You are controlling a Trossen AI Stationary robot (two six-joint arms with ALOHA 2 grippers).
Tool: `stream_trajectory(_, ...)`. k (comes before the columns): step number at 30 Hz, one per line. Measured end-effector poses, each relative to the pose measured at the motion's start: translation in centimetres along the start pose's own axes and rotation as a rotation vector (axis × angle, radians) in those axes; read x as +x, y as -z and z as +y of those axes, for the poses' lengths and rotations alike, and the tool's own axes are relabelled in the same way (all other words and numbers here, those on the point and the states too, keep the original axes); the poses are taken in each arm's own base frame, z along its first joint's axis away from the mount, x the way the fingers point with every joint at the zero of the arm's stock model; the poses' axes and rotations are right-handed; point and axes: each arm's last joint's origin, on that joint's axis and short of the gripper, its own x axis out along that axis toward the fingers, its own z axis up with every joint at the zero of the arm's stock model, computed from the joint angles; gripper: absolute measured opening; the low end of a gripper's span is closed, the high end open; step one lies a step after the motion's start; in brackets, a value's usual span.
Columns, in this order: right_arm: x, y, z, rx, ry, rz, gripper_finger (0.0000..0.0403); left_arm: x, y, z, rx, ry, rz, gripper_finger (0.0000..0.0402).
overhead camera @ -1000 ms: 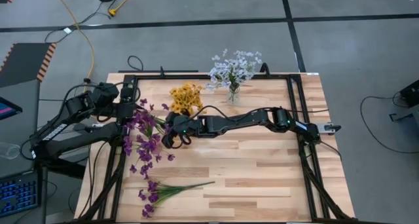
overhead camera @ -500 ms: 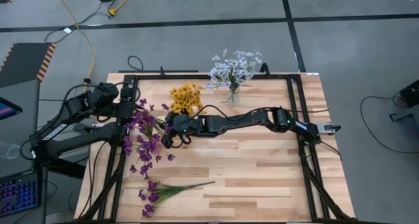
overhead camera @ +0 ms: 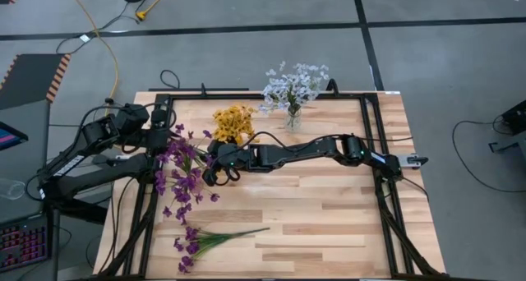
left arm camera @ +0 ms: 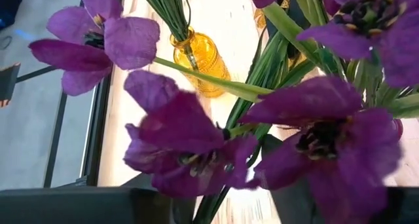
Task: Sort flowers into vase by color
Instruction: Put the yellow flowers into the yellow vase
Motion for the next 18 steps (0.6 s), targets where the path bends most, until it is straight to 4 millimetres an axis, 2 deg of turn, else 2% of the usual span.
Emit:
stream_trajectory(10,0.02,-0.02,-0.08,0.000,0.009,-0.003,0.0046,0.00,0.03,-0.02,0.000,0.001,0.003,0.0041)
stream_trajectory(14,0.02,-0.02,-0.08,0.000,0.009,-0.002,0.0046,0.00,0.03,-0.02,0.000,0.001,0.004,0.0026)
stream_trajectory(18,0.02,-0.01,-0.08,0.000,0.009,-0.002,0.0046,0.00,0.03,-0.01,0.000,-0.002,0.005,0.0030)
